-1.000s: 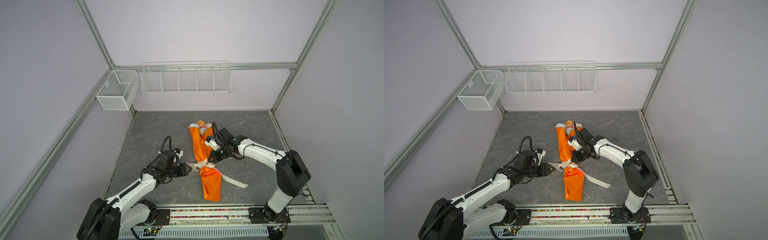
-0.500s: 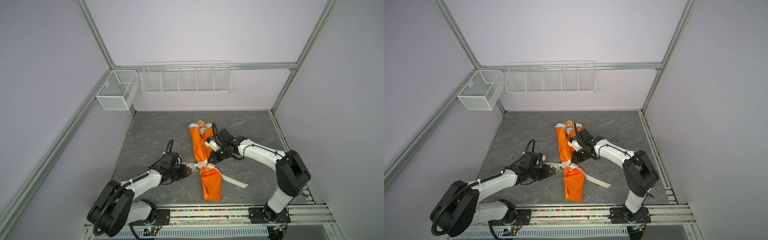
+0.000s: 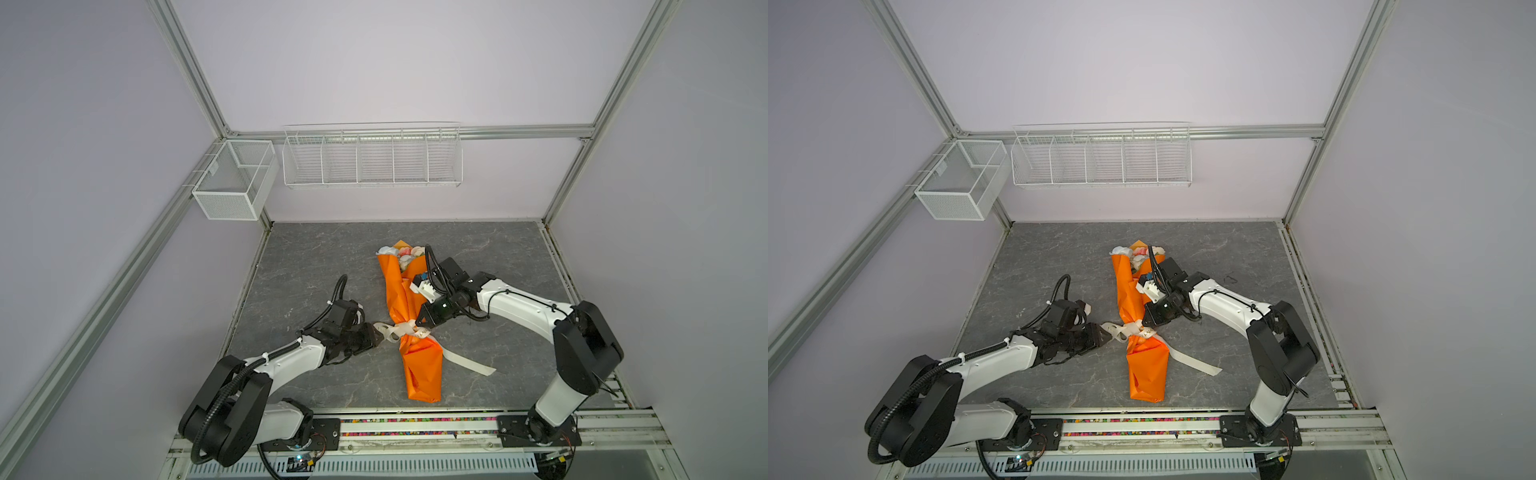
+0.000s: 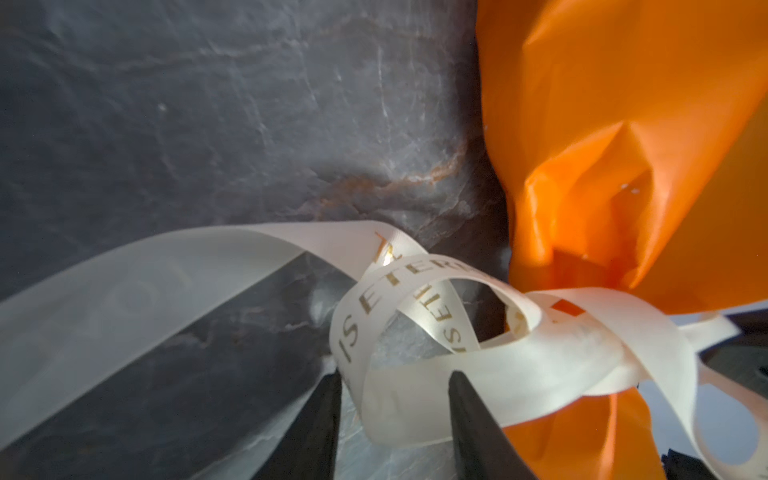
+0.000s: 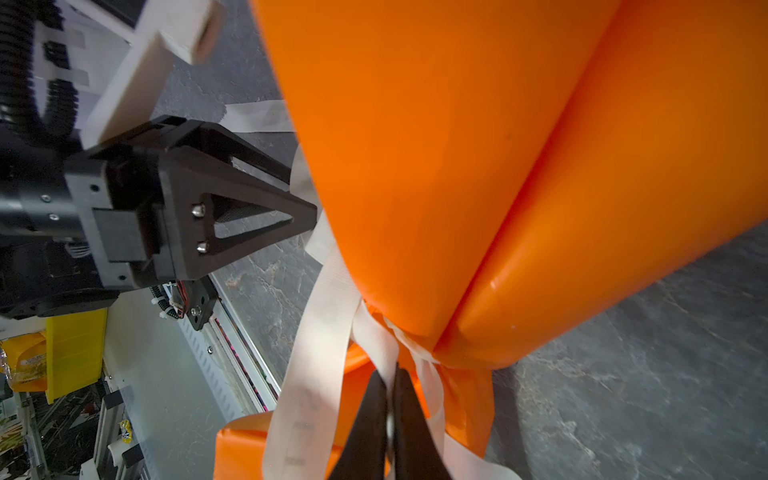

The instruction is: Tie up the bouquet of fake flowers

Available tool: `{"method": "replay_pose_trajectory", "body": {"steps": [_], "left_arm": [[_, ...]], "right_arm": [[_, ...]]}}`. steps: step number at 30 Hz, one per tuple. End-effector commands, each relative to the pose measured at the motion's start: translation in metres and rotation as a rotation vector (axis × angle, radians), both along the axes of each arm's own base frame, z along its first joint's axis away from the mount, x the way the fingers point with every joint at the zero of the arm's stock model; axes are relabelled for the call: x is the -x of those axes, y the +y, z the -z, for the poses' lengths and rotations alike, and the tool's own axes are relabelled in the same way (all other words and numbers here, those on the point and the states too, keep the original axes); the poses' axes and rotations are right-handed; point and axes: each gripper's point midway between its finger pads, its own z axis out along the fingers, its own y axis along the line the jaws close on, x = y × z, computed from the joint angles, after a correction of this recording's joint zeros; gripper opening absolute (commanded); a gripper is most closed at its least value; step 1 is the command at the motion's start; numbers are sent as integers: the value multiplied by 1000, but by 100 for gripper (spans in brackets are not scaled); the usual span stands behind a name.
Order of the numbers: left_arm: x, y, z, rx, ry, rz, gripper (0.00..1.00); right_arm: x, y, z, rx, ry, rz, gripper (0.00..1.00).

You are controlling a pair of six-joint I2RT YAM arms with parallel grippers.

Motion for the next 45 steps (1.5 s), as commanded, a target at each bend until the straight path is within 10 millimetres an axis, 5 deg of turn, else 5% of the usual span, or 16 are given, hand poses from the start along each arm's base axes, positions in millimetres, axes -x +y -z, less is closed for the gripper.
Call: {"method": "replay_pose_trajectory", "body": {"steps": [1, 16, 28, 37, 45], "left_arm": [[-6, 15, -2, -49, -30, -75, 43], [-6, 6, 9, -38, 10, -47, 47], [-3, 1, 8, -27, -2, 10, 0], [9, -19, -16, 95, -41, 141, 0], [18, -17, -31, 105, -61, 166, 0]], "right_arm": [[2, -1, -8, -22, -8, -1, 10], [2, 0, -9, -28, -7, -1, 11], [-7, -11, -17, 10, -71, 48, 11], [-14, -31, -9, 91, -111, 128, 11], [-18, -36, -10, 109, -132, 164, 11]]}}
